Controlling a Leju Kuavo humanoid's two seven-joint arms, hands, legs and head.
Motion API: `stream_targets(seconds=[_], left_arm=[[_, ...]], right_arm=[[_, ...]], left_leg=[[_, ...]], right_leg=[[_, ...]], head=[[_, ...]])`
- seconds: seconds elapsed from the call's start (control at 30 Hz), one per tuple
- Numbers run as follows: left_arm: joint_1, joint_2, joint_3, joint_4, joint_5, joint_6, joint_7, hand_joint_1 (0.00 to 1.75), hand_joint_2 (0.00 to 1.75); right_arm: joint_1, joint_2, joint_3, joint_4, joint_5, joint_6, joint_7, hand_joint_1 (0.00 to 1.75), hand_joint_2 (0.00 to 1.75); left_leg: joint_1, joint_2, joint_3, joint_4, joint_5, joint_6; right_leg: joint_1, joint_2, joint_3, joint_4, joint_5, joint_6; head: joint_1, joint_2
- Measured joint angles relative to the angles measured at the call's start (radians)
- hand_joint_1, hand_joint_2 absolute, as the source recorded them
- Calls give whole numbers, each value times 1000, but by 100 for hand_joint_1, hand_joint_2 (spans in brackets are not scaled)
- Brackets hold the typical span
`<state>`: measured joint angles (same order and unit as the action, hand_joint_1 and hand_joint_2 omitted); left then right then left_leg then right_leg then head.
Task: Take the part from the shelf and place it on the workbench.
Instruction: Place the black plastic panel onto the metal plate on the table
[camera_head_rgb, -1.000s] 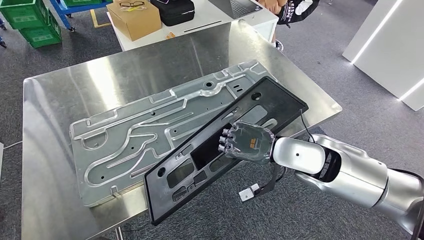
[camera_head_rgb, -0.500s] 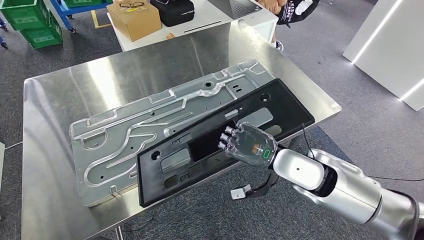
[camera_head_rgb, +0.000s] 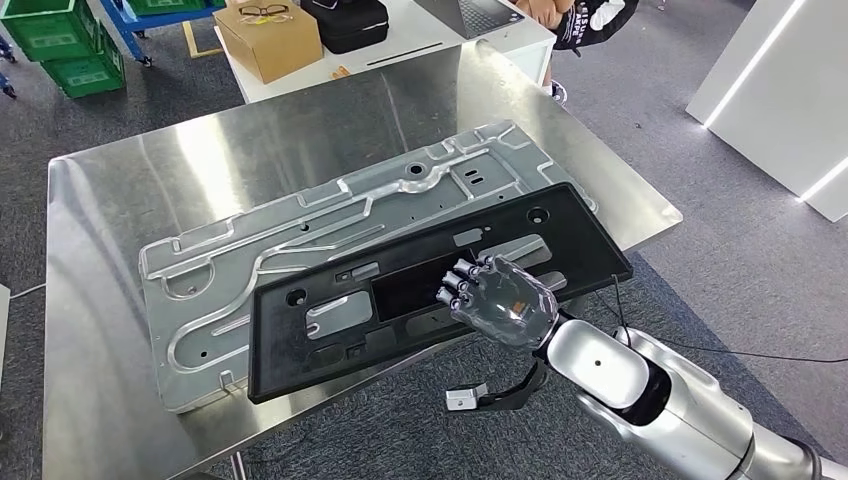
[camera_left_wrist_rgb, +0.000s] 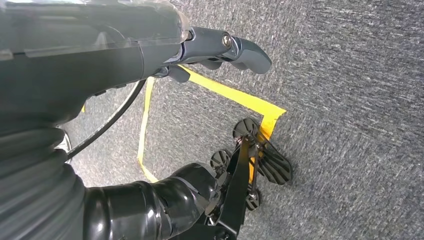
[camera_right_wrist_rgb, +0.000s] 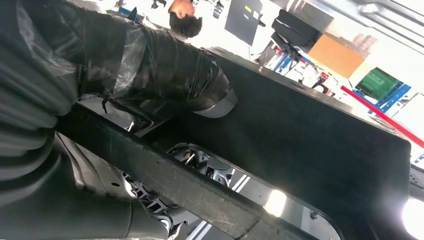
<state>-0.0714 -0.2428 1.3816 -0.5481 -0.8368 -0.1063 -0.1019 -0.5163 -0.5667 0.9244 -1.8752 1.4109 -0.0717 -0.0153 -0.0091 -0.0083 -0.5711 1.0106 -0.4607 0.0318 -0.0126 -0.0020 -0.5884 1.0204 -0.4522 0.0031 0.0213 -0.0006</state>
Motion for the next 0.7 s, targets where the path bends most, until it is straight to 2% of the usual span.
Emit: stream_targets(seconds=[0.7], left_arm=[[2,-15,0,-19,-1,-4,8,0,175]], right_arm=[[46,17,-50,-8,40,14,-30,175,175]], left_leg=[[-1,0,0,0,0,0]], right_leg=[[0,0,0,0,0,0]], head=[[0,0]])
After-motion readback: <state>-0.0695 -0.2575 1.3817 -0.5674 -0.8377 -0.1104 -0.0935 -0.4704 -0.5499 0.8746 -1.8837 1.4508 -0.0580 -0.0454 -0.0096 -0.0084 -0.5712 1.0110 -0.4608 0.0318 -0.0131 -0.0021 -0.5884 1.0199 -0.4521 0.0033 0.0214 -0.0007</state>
